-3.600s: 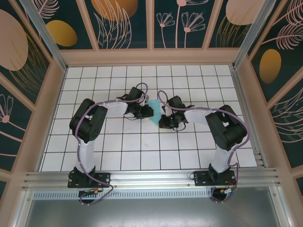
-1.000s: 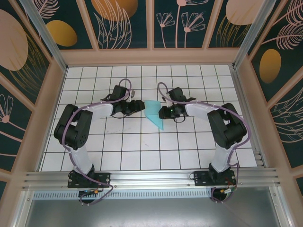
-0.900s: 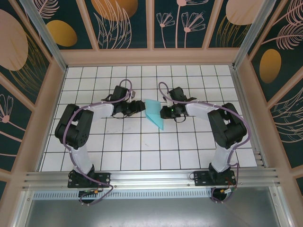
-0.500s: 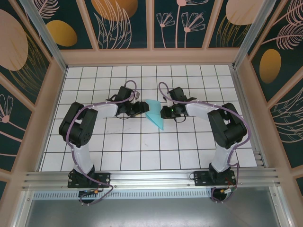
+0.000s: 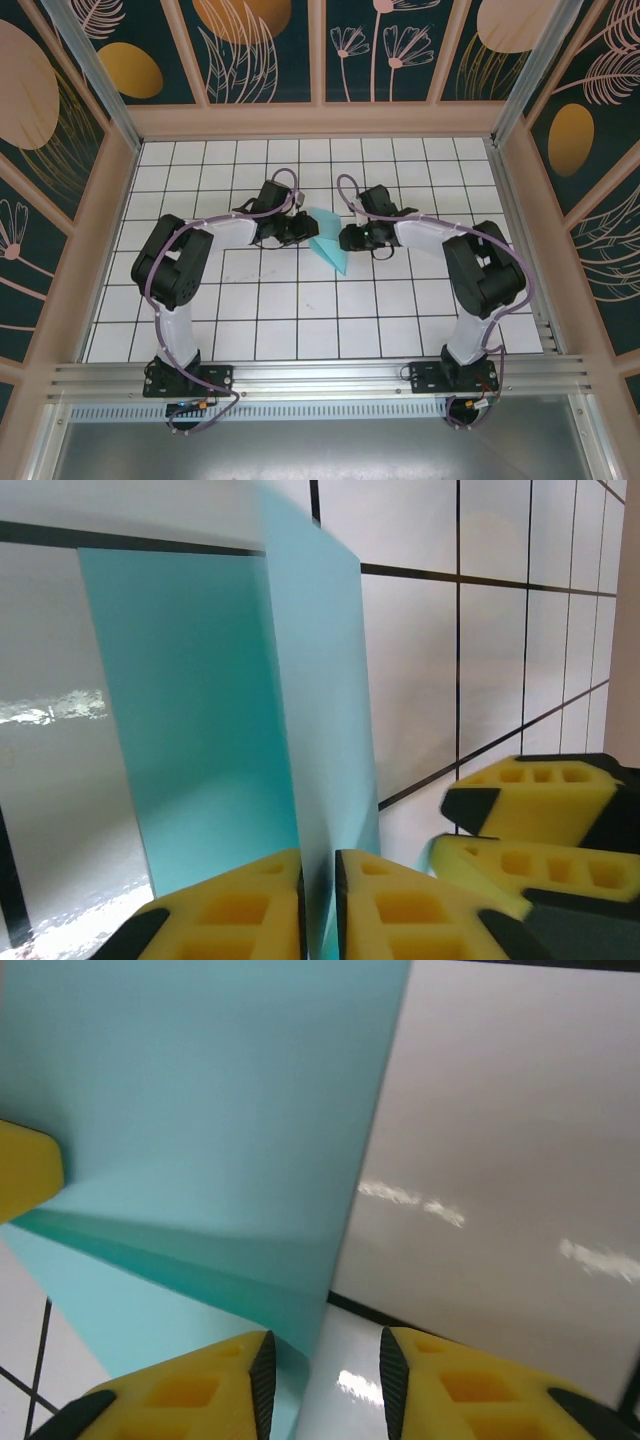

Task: Fold a paper plane with a square sheet of paper (fold left side to right side)
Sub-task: Fourth fold the wing at the center of the table.

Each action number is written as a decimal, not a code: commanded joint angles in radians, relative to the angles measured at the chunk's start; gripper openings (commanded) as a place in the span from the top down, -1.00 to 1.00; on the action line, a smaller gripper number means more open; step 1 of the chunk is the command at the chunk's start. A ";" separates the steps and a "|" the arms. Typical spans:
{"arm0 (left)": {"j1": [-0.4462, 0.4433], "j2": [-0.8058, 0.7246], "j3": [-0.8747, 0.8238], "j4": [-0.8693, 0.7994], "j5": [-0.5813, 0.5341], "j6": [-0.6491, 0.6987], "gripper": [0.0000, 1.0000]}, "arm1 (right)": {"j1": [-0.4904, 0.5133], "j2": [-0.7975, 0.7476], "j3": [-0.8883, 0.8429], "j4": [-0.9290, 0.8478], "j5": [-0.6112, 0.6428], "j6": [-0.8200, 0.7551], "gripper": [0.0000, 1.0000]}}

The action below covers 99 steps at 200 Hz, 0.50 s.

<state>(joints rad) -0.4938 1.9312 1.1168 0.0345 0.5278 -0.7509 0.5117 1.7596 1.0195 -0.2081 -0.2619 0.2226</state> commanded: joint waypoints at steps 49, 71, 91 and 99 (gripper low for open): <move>-0.008 -0.007 0.016 0.019 0.024 -0.022 0.70 | 0.148 -0.248 -0.129 0.019 0.319 0.001 -0.08; -0.009 -0.009 0.017 0.018 0.025 -0.023 0.70 | 0.257 -0.253 -0.135 0.031 0.419 0.010 -0.16; -0.009 -0.014 0.015 0.017 0.021 -0.025 0.70 | 0.316 -0.206 -0.111 0.022 0.486 0.027 -0.17; -0.009 -0.018 0.015 0.018 0.019 -0.027 0.69 | 0.330 -0.177 -0.094 0.014 0.512 0.031 -0.17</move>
<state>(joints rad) -0.4969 1.9308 1.1168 0.0345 0.5388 -0.7650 0.8040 1.5276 0.9043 -0.1944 0.1028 0.2260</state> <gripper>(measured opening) 0.151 0.584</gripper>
